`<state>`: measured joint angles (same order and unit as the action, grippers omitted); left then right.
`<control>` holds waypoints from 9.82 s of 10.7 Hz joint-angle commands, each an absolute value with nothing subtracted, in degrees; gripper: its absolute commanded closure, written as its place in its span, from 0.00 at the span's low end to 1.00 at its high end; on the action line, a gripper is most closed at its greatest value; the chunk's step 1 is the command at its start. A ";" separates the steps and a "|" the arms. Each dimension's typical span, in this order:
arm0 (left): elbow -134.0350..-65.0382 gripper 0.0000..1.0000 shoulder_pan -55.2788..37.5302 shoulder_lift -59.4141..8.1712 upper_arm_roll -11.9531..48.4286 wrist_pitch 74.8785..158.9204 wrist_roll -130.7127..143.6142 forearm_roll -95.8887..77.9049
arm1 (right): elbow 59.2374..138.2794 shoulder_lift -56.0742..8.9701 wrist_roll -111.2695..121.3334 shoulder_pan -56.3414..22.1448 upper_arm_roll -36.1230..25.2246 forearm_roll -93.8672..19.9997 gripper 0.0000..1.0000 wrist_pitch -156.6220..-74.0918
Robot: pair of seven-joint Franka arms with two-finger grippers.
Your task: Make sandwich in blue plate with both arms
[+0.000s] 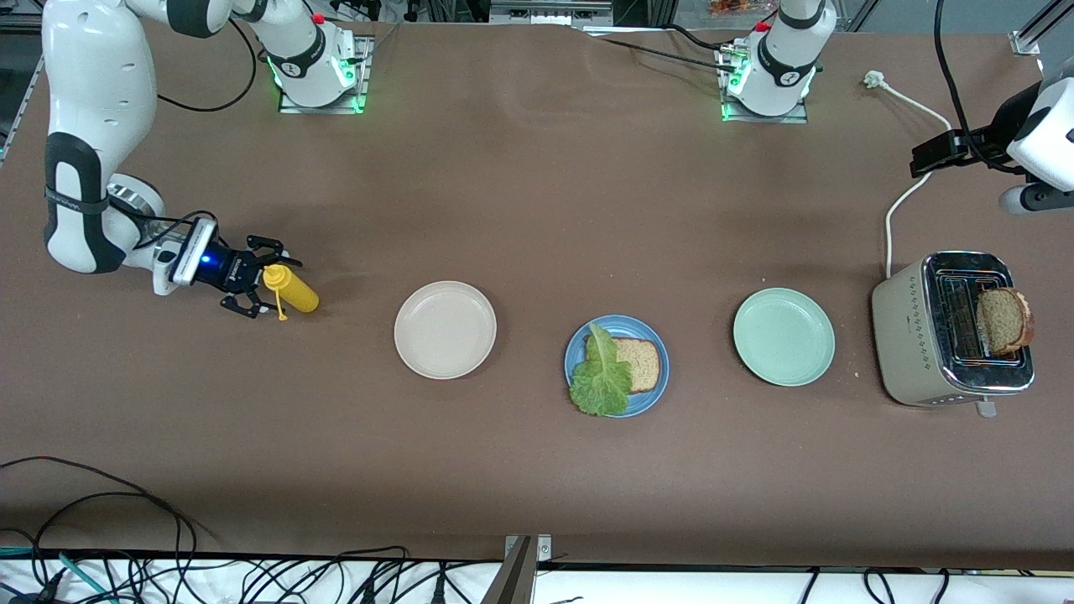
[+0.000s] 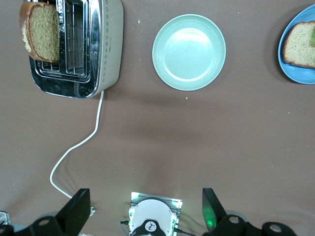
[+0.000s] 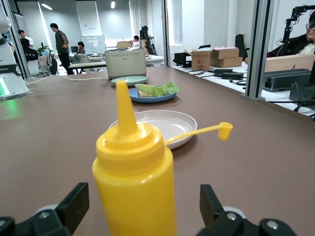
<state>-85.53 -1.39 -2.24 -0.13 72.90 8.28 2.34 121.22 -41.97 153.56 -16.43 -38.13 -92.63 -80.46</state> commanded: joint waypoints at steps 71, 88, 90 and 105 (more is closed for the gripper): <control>-81.56 0.00 -0.09 -5.10 -0.09 72.33 8.35 3.78 | 66.37 -57.12 10.19 -50.01 -0.62 48.16 1.00 -122.43; -81.56 0.00 -0.18 -5.10 0.09 72.33 8.26 3.69 | 66.45 -51.79 15.00 -47.38 0.09 45.38 1.00 -119.10; -81.56 0.00 -0.18 -5.10 0.00 72.42 8.26 3.78 | 67.14 -47.31 20.19 -45.19 0.00 37.65 1.00 -119.00; -81.56 0.00 8.77 -15.20 -0.09 81.01 -3.12 8.61 | 95.79 -14.15 72.10 -11.88 -0.52 -22.63 1.00 -118.39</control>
